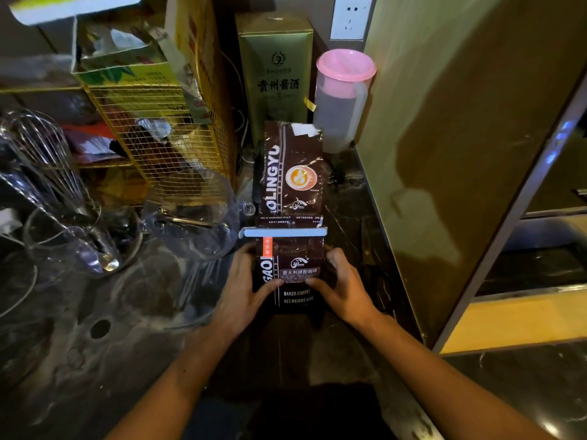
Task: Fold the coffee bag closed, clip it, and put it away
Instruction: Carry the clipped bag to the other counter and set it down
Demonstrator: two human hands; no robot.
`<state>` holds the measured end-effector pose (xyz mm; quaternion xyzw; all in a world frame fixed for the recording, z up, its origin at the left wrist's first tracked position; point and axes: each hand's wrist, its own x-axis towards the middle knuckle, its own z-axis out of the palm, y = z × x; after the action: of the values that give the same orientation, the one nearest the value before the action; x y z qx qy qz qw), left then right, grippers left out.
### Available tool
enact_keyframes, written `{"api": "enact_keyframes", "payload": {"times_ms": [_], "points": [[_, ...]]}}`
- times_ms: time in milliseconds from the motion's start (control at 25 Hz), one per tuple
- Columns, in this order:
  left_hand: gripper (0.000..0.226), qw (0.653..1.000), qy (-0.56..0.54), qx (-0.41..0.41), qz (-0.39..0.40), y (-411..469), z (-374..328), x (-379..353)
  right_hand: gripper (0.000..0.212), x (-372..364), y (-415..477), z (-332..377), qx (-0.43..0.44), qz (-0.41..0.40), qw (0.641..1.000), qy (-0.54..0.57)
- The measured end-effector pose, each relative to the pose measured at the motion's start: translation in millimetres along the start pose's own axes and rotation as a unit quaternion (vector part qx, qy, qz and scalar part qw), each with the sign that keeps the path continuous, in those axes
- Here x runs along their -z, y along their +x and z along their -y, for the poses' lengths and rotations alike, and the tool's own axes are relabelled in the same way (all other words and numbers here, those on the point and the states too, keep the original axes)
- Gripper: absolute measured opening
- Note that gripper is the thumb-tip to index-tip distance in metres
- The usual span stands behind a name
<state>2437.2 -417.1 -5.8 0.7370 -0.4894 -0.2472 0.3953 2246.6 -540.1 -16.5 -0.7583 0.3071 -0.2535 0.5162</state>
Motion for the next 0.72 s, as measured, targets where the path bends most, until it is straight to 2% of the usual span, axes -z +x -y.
{"api": "enact_keyframes", "payload": {"times_ms": [360,720], "points": [[0.065,0.999,0.011,-0.017,-0.030,9,-6,-7,0.056,6,6,-3,-0.017,-0.012,1.000,0.007],[0.059,0.999,-0.003,-0.008,-0.036,4,-2,-13,0.055,5,3,-3,-0.050,-0.011,0.999,-0.013]]}}
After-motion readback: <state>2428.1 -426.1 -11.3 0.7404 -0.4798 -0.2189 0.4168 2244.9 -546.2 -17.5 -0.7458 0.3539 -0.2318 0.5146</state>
